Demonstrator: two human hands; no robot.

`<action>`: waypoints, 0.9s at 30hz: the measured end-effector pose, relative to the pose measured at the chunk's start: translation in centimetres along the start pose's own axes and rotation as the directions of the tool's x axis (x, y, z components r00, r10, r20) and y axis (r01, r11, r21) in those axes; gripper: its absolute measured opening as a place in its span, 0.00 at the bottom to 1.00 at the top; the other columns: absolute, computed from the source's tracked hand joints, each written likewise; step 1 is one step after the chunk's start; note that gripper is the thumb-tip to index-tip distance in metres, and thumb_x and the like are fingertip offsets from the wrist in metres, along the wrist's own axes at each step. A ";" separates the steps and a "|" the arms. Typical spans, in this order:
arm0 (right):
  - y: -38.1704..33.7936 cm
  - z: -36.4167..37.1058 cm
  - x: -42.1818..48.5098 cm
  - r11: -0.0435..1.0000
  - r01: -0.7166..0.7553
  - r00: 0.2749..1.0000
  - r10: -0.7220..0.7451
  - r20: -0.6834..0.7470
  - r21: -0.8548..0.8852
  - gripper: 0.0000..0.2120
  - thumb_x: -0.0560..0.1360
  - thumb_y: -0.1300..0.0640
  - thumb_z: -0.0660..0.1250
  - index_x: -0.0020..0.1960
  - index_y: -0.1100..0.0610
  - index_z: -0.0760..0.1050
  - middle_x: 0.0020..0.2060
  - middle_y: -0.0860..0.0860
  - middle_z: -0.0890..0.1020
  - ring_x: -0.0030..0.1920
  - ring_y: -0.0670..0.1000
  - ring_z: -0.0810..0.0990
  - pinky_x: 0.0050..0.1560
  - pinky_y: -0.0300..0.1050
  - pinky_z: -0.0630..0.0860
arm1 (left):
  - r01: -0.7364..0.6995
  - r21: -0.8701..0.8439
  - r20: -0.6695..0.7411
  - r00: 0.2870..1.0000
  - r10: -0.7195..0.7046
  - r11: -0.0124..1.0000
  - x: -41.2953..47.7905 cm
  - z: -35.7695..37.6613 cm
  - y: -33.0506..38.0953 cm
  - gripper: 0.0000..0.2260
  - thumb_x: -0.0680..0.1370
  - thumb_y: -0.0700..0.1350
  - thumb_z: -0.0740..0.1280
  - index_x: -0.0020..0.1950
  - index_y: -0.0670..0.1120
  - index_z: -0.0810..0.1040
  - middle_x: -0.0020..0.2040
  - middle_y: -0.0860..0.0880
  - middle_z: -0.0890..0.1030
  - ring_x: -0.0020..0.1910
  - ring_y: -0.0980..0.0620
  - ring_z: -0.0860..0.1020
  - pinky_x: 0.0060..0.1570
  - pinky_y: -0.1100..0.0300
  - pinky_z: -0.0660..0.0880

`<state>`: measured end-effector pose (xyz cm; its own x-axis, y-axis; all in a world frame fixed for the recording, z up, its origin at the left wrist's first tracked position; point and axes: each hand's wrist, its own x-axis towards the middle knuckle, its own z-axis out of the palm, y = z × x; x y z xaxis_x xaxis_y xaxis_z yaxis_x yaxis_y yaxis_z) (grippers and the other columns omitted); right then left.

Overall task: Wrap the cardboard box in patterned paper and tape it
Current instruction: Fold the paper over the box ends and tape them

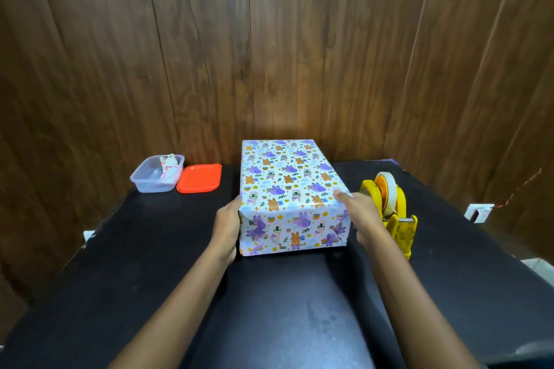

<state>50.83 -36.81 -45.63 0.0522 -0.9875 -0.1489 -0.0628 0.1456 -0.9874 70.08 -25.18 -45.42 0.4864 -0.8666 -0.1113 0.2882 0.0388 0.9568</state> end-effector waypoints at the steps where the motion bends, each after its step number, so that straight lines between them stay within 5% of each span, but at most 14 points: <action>1: 0.0 0.1 0.0 1.000 0.003 1.000 -0.003 0.002 -0.001 0.14 0.76 0.54 0.67 0.55 0.63 0.73 0.47 0.58 0.83 0.42 0.56 0.83 0.36 0.44 0.77 | -0.001 0.007 -0.010 1.000 0.001 1.000 -0.1 -0.1 0.1 0.11 0.80 0.45 0.60 0.49 0.44 0.80 0.38 0.47 0.84 0.30 0.54 0.82 0.22 0.66 0.73; 8: 0.1 0.5 -0.7 1.000 0.009 1.000 -0.009 -0.017 -0.002 0.13 0.75 0.54 0.68 0.53 0.61 0.72 0.47 0.57 0.82 0.43 0.56 0.82 0.35 0.44 0.76 | -0.008 0.038 -0.035 0.999 0.009 0.999 -0.4 -0.5 0.4 0.10 0.80 0.45 0.59 0.46 0.44 0.79 0.33 0.49 0.83 0.27 0.56 0.81 0.20 0.67 0.72; 12: -0.6 0.4 -1.1 0.997 0.017 1.000 -0.019 -0.023 -0.076 0.12 0.75 0.54 0.67 0.52 0.62 0.73 0.48 0.58 0.82 0.45 0.57 0.83 0.42 0.50 0.80 | 0.001 0.078 -0.037 0.999 0.002 0.997 -0.6 -0.6 0.7 0.11 0.80 0.45 0.59 0.45 0.46 0.79 0.32 0.50 0.83 0.26 0.57 0.81 0.20 0.67 0.72; 15: -1.3 0.7 -1.6 0.935 0.173 0.972 -0.213 -0.098 -0.310 0.08 0.77 0.54 0.64 0.49 0.59 0.69 0.42 0.50 0.77 0.45 0.52 0.78 0.41 0.48 0.76 | -0.056 0.122 -0.078 0.995 0.066 0.991 -0.4 -0.6 1.1 0.10 0.80 0.42 0.59 0.44 0.44 0.78 0.38 0.47 0.82 0.26 0.60 0.79 0.22 0.70 0.71; 19: -3.4 1.2 -2.9 0.783 0.361 0.857 -0.493 -0.149 -0.507 0.08 0.77 0.58 0.60 0.49 0.60 0.77 0.44 0.51 0.79 0.44 0.50 0.73 0.36 0.42 0.64 | -0.169 0.241 -0.178 0.960 0.215 0.956 0.8 -1.1 2.8 0.10 0.80 0.42 0.59 0.55 0.42 0.78 0.55 0.47 0.80 0.52 0.54 0.77 0.48 0.62 0.70; 22: -5.1 2.8 -3.3 0.791 0.408 0.855 -0.506 -0.112 -0.456 0.11 0.76 0.61 0.59 0.45 0.62 0.80 0.42 0.54 0.82 0.40 0.51 0.75 0.38 0.43 0.69 | -0.243 0.277 -0.152 0.944 0.292 0.930 1.4 -1.9 4.5 0.08 0.80 0.41 0.59 0.51 0.43 0.78 0.53 0.48 0.80 0.54 0.51 0.76 0.52 0.58 0.70; 27: -6.9 9.7 -2.6 0.887 0.414 0.909 -0.391 0.143 -0.203 0.11 0.74 0.64 0.58 0.37 0.59 0.77 0.36 0.55 0.83 0.36 0.51 0.81 0.42 0.47 0.76 | -0.296 0.280 -0.181 0.918 0.353 0.913 3.7 -5.7 7.6 0.08 0.80 0.39 0.58 0.50 0.43 0.76 0.46 0.48 0.80 0.44 0.53 0.77 0.38 0.63 0.70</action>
<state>60.79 -34.65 -38.92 0.2150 -0.9458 0.2433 -0.2362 -0.2921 -0.9267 78.75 -25.27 -40.05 0.6972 -0.6919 0.1874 -0.1121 0.1530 0.9818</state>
